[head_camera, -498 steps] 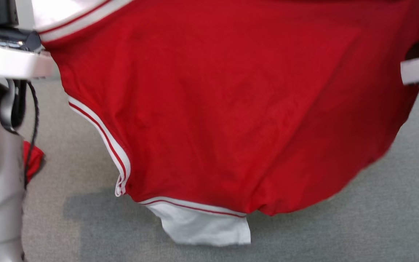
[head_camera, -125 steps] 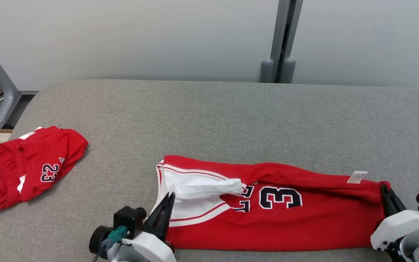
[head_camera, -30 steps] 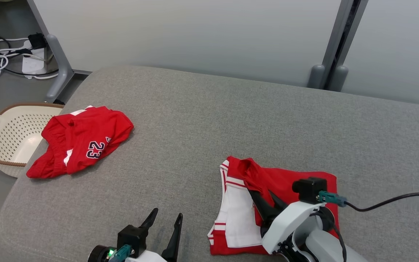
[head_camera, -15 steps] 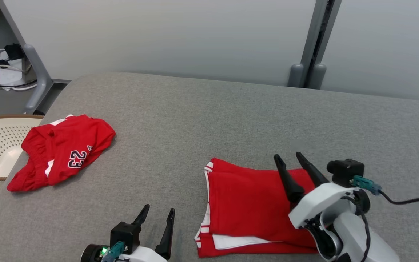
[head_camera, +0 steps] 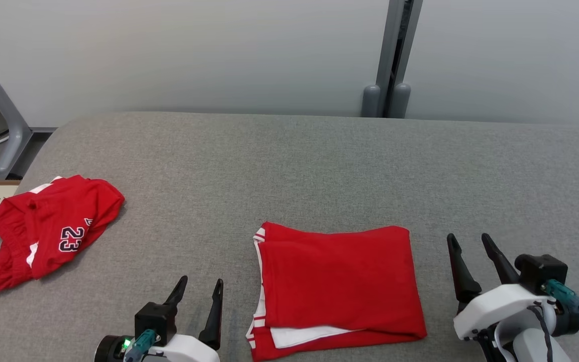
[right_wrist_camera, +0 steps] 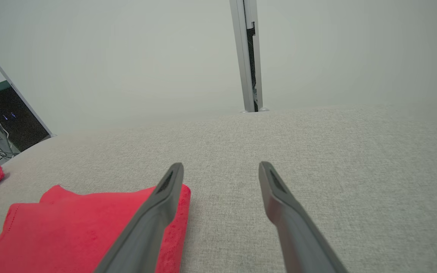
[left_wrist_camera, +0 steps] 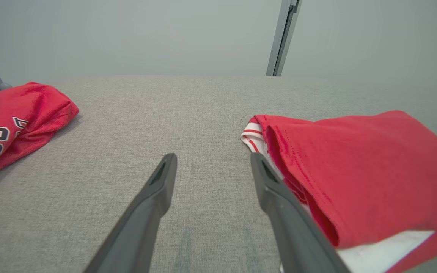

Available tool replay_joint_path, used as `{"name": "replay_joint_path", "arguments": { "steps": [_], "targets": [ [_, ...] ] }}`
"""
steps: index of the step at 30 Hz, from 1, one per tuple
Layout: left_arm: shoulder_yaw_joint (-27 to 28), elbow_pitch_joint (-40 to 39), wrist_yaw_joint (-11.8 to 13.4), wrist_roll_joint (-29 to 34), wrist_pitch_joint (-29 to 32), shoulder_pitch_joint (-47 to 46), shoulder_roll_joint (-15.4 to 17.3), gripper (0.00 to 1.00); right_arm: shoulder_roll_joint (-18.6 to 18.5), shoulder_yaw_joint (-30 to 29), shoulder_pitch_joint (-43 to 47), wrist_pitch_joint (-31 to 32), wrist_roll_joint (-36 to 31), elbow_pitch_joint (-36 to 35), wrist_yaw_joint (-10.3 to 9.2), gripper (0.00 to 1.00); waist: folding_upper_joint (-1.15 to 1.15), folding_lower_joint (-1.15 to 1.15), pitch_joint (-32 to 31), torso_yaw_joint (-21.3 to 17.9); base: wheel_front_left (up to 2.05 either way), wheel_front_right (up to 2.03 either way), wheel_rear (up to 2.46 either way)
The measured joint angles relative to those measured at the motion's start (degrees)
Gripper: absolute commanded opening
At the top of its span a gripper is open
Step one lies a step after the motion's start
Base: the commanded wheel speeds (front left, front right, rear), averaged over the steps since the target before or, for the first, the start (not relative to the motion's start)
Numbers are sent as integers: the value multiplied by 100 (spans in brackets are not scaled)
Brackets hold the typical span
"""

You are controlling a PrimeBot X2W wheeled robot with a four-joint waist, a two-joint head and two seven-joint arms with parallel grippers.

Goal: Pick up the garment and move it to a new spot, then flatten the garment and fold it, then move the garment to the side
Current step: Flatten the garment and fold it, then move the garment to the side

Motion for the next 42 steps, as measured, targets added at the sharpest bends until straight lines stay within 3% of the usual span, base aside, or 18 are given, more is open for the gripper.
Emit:
{"name": "replay_joint_path", "arguments": {
  "steps": [10,20,31,42],
  "targets": [
    [270,-27,93,146,0,114,0,100,7,-294,508,1,-431,-368,0,100,0,0,-86,-223,0,0,0],
    [654,-207,149,300,0,399,0,100,5,-319,848,0,-497,-530,0,100,0,0,-281,-539,0,0,0],
    [755,-342,201,334,0,583,0,100,5,-278,968,0,-461,-530,0,100,0,0,-399,-586,0,0,0],
    [561,-381,148,313,0,572,-2,100,10,593,782,0,308,-63,0,100,0,0,-186,-271,0,0,0]
  ]
}}
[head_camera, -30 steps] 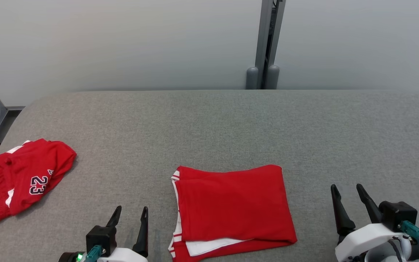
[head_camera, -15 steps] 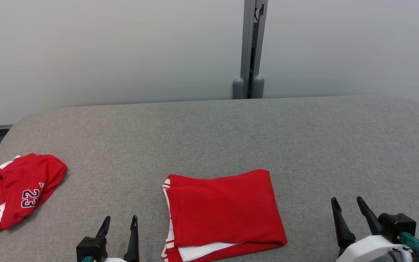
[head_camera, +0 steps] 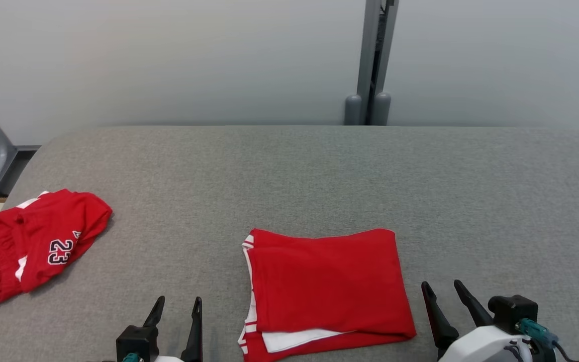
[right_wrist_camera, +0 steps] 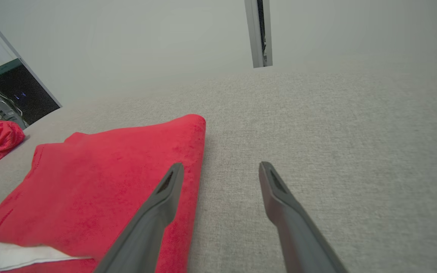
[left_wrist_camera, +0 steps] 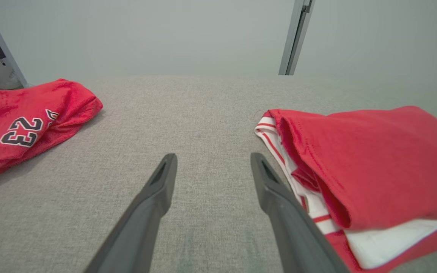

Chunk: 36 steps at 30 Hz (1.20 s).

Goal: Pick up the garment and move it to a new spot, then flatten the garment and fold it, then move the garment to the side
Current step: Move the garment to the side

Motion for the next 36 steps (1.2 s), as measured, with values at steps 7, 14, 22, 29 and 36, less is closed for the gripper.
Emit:
{"name": "replay_joint_path", "arguments": {
  "steps": [7,14,22,29,36],
  "targets": [
    [-76,23,-49,30,0,-114,2,100,0,226,-537,-2,197,534,0,100,0,0,247,397,0,0,0],
    [-111,1,-75,25,0,-250,2,100,1,444,-1014,-13,1029,1403,0,63,0,0,540,753,0,0,0],
    [-126,54,-86,-16,0,-253,7,100,-19,1027,-1335,-22,1726,1782,0,0,0,0,602,773,0,0,0],
    [-154,71,-99,-19,1,-166,3,100,15,851,-1285,-13,1514,1604,1,0,0,0,445,306,0,0,0],
    [-208,-12,-99,-29,0,-170,4,100,8,656,-1151,-13,1318,1415,1,0,0,0,328,-595,0,0,0]
  ]
}}
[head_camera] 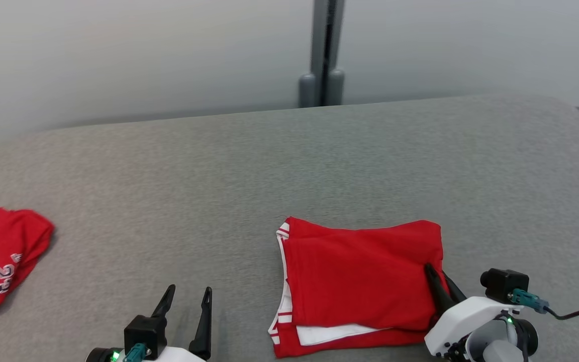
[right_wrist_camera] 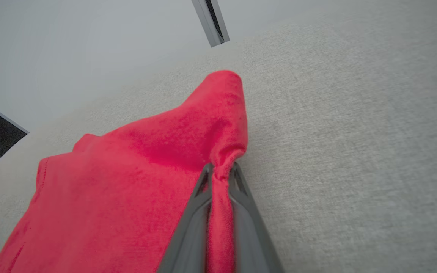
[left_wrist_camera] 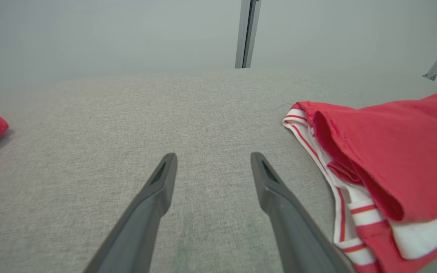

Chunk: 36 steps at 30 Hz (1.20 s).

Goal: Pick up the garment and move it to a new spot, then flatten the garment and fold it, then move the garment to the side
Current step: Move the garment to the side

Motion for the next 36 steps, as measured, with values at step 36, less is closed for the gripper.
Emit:
{"name": "replay_joint_path", "arguments": {
  "steps": [36],
  "targets": [
    [-229,-63,-163,287,0,-649,-4,100,-23,-454,-1152,0,-879,-342,0,0,0,0,725,-1879,0,0,0]
  ]
}}
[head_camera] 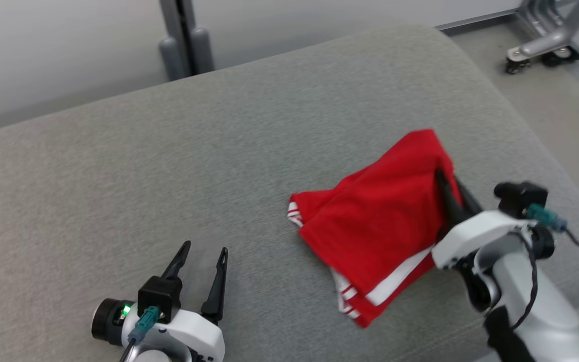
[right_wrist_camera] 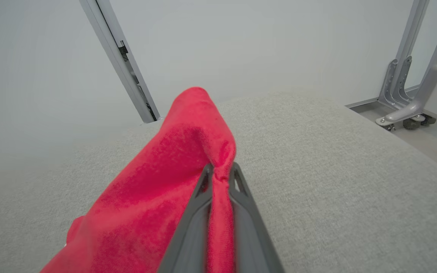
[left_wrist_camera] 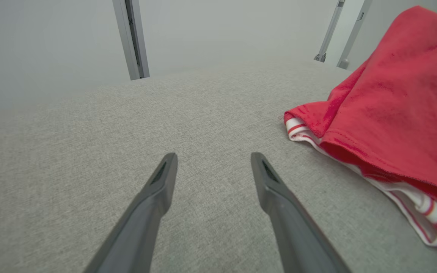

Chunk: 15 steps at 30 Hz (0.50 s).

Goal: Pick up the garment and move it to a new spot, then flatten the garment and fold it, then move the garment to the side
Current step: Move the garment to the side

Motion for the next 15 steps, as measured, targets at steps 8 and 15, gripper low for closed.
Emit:
{"name": "replay_joint_path", "arguments": {
  "steps": [8,15],
  "targets": [
    [170,-34,-137,298,0,-190,7,100,-582,-1190,-1036,1,-1095,864,0,0,0,0,343,615,0,0,0],
    [233,-129,-220,441,0,-330,10,100,-1388,-2769,-1295,0,-2171,1446,0,0,0,0,593,1087,0,0,0]
  ]
}}
